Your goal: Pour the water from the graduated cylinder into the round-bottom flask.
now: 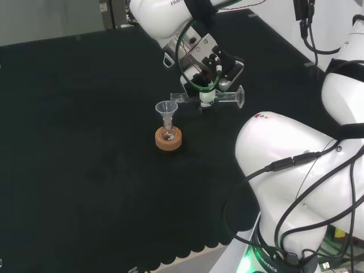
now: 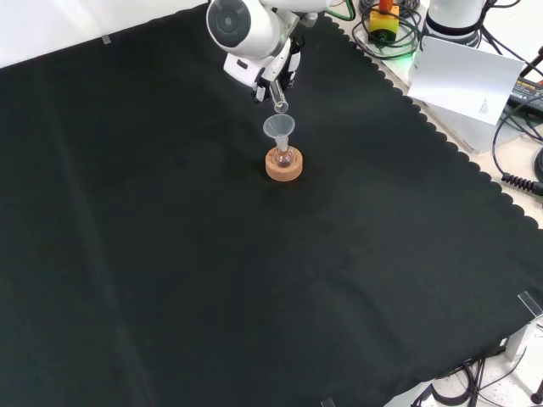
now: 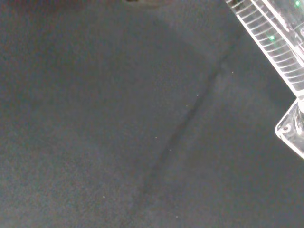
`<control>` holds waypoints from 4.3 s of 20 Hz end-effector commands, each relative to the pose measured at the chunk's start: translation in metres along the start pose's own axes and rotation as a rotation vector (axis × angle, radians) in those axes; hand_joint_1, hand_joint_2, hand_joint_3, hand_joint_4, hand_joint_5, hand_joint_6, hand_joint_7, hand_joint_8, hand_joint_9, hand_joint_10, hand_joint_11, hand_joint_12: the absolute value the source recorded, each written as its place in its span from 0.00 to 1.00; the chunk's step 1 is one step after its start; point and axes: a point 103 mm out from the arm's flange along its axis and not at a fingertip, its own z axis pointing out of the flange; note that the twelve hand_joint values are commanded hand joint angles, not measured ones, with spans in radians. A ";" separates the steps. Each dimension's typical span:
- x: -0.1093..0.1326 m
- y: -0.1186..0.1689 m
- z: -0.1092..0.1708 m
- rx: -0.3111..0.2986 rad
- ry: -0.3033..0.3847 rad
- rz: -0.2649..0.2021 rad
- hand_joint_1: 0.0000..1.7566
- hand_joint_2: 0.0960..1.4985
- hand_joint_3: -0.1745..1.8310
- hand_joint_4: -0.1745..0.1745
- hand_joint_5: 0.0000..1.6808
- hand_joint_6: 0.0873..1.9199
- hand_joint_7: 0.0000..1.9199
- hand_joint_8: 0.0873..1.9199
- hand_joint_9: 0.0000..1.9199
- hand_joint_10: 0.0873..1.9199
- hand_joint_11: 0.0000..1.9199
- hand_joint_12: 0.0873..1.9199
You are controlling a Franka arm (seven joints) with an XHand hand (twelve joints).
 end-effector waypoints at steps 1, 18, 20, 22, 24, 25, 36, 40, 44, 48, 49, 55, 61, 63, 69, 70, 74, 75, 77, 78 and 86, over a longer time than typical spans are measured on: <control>0.001 -0.002 -0.002 0.002 -0.028 0.006 0.64 0.73 0.09 0.26 0.58 0.50 0.66 0.15 0.79 0.00 0.73 0.33; 0.002 -0.002 -0.010 0.023 -0.076 0.027 0.64 0.73 0.09 0.25 0.58 0.51 0.66 0.14 0.79 0.00 0.73 0.33; 0.002 -0.001 -0.011 0.023 -0.081 0.029 0.64 0.73 0.09 0.25 0.58 0.51 0.66 0.14 0.79 0.00 0.73 0.33; 0.002 0.000 -0.013 0.025 -0.094 0.033 0.64 0.73 0.09 0.25 0.58 0.51 0.66 0.14 0.79 0.00 0.73 0.33; 0.004 0.000 -0.014 0.027 -0.099 0.038 0.64 0.73 0.09 0.25 0.58 0.51 0.66 0.14 0.79 0.00 0.73 0.33; 0.004 0.000 -0.015 0.028 -0.101 0.040 0.64 0.73 0.09 0.24 0.58 0.51 0.66 0.14 0.79 0.00 0.73 0.33; 0.007 -0.002 -0.018 0.047 -0.132 0.062 0.64 0.73 0.09 0.24 0.58 0.51 0.66 0.14 0.79 0.00 0.73 0.33; 0.008 -0.001 -0.018 0.052 -0.151 0.076 0.64 0.73 0.09 0.23 0.58 0.51 0.66 0.14 0.79 0.00 0.72 0.33; 0.006 -0.005 -0.020 0.060 -0.149 0.082 0.64 0.73 0.09 0.23 0.58 0.51 0.66 0.14 0.79 0.00 0.72 0.33; 0.005 -0.005 -0.021 0.062 -0.152 0.085 0.64 0.73 0.09 0.23 0.58 0.51 0.66 0.14 0.79 0.00 0.72 0.33; 0.005 -0.005 -0.021 0.061 -0.151 0.086 0.64 0.73 0.09 0.23 0.58 0.51 0.66 0.14 0.79 0.00 0.72 0.33; 0.004 -0.005 -0.019 0.062 -0.151 0.088 0.64 0.73 0.09 0.23 0.58 0.51 0.66 0.14 0.79 0.00 0.72 0.33; 0.004 0.000 -0.014 0.029 -0.109 0.075 0.64 0.73 0.09 0.23 0.58 0.51 0.66 0.14 0.79 0.00 0.72 0.33; 0.004 0.000 -0.013 0.014 -0.087 0.066 0.64 0.73 0.09 0.23 0.58 0.51 0.66 0.14 0.79 0.00 0.72 0.33; 0.001 0.000 -0.012 -0.041 -0.001 0.041 0.64 0.73 0.09 0.23 0.58 0.51 0.66 0.13 0.79 0.00 0.72 0.33; 0.000 0.000 -0.012 -0.048 0.009 0.035 0.64 0.73 0.09 0.23 0.58 0.51 0.66 0.13 0.79 0.00 0.72 0.33; 0.001 0.000 -0.012 -0.070 0.033 0.015 0.64 0.73 0.09 0.23 0.58 0.51 0.66 0.13 0.79 0.00 0.73 0.33; 0.001 0.000 -0.011 -0.074 0.041 0.011 0.64 0.73 0.09 0.23 0.58 0.51 0.66 0.13 0.79 0.00 0.73 0.33; 0.002 0.000 -0.011 -0.091 0.049 0.005 0.64 0.73 0.09 0.23 0.58 0.51 0.66 0.13 0.79 0.00 0.73 0.33; 0.002 0.000 -0.010 -0.102 0.055 0.003 0.64 0.73 0.09 0.23 0.58 0.51 0.66 0.13 0.79 0.00 0.73 0.33; 0.002 0.003 -0.008 -0.235 0.164 -0.030 0.64 0.74 0.09 0.23 0.57 0.52 0.66 0.13 0.79 0.00 0.72 0.33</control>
